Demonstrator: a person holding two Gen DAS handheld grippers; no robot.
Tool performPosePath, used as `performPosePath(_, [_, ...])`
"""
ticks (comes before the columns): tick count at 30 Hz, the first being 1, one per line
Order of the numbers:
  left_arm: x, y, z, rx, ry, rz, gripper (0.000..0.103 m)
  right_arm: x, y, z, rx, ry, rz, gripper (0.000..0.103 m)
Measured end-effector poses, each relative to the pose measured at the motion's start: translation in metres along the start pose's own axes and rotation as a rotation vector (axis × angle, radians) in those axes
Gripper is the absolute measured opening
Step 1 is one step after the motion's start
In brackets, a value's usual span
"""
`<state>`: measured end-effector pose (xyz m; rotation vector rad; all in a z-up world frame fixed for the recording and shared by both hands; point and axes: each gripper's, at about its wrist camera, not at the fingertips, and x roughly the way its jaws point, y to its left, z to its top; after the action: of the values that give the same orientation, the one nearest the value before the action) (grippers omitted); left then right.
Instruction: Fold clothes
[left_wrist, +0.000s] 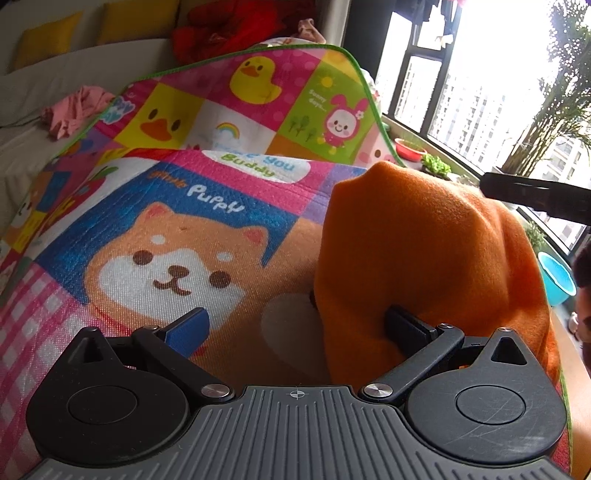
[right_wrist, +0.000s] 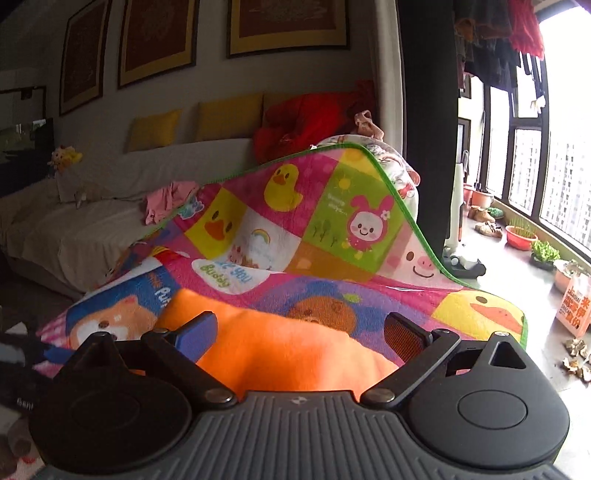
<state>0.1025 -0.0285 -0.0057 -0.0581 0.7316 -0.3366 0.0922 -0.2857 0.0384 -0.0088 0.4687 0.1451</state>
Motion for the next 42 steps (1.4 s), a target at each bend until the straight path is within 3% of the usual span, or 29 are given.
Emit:
performPosePath(3, [-0.001,0.001,0.001,-0.003,-0.001,-0.005,0.103,0.041,0.003,-0.011,-0.029,0.112,-0.057,0.097])
performPosePath(6, [-0.009,0.007,0.005,-0.041,-0.003,-0.045,0.103,0.048,-0.006,-0.026,0.013,0.139,-0.05,0.098])
performPosePath(11, [-0.023,0.013,0.013,-0.15,-0.012,-0.178,0.103,0.013,-0.017,-0.034,0.044,0.139,-0.029,0.098])
performPosePath(16, [-0.008,-0.011,0.002,-0.115,0.078,-0.24,0.103,-0.023,-0.019,-0.059,0.061,0.21,0.039,0.097])
performPosePath(19, [0.004,-0.019,-0.007,-0.117,0.125,-0.279,0.103,-0.03,-0.01,-0.08,0.057,0.275,0.112,0.09])
performPosePath(22, [0.01,-0.021,-0.008,-0.113,0.131,-0.287,0.103,-0.022,0.004,-0.081,0.003,0.258,0.144,0.086])
performPosePath(26, [0.009,0.0,0.005,-0.109,0.079,-0.227,0.103,0.012,0.033,-0.058,-0.113,0.22,0.229,0.082])
performPosePath(34, [0.019,0.097,0.043,-0.188,0.0,-0.037,0.102,0.118,0.122,-0.007,-0.397,0.083,0.349,0.082])
performPosePath(39, [0.022,0.137,0.054,-0.283,-0.04,-0.009,0.101,0.165,0.152,0.01,-0.46,0.032,0.394,0.082])
performPosePath(42, [0.008,0.149,0.057,-0.308,-0.108,-0.001,0.101,0.159,0.142,0.025,-0.411,0.038,0.396,0.082])
